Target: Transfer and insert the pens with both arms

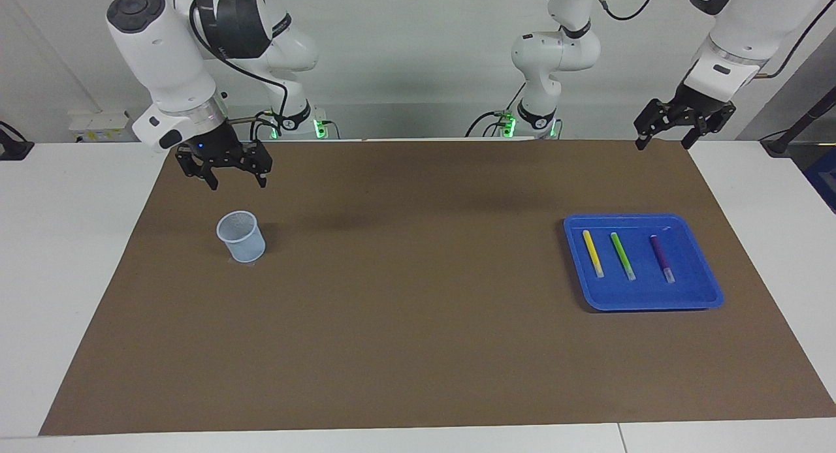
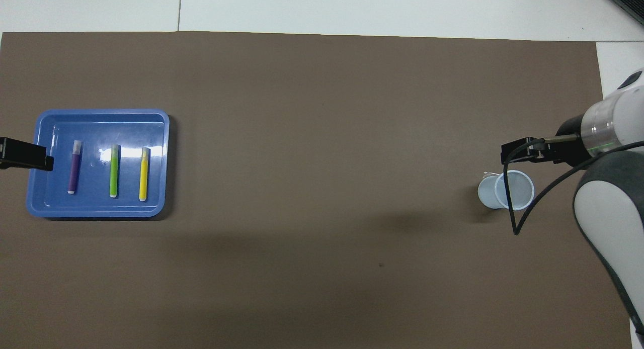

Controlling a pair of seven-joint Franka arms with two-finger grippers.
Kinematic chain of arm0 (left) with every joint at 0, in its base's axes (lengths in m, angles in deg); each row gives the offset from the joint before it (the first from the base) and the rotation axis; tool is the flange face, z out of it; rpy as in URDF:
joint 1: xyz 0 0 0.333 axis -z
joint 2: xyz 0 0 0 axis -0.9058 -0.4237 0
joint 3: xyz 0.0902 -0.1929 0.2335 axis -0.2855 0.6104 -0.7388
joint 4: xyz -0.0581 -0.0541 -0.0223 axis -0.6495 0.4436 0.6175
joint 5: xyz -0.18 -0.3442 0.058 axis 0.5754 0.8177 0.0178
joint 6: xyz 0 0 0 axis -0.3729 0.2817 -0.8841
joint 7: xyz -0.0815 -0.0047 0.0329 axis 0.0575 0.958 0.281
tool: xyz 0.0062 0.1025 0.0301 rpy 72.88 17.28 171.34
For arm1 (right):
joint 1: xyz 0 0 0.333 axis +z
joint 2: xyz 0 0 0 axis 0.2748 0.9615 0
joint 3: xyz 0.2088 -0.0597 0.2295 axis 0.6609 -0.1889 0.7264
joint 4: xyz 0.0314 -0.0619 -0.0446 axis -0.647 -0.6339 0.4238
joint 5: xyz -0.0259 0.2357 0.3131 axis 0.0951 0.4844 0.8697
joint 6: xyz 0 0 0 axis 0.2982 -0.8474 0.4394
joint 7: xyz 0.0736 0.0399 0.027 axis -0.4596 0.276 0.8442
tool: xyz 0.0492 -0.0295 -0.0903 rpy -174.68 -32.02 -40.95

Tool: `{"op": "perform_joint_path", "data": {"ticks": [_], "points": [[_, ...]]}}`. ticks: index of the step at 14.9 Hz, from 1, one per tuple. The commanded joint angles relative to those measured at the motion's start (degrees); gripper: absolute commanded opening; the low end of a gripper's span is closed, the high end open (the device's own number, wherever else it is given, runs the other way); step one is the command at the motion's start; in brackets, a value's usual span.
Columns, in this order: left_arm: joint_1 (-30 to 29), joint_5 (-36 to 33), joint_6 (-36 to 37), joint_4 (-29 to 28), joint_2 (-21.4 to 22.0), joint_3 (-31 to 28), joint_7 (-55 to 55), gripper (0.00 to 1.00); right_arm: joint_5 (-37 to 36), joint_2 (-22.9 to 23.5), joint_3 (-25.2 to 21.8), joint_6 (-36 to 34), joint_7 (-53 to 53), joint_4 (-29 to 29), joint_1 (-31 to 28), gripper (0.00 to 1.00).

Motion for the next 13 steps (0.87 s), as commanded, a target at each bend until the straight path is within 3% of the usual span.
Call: {"op": "perform_joint_path", "data": {"ticks": [1,13], "points": [[-1.0,-0.7,-0.6,-1.2,1.3,0.7,-0.1,1.00,-1.1,-0.4,0.3,-0.7,0.6,0.0,-0.4,1.00],[-0.9,-0.7,-0.5,-1.0,1.1,0.7,-0.2,1.00,-1.2,-0.7,0.3,-1.7,0.3,0.2,-0.2,1.00]]}}
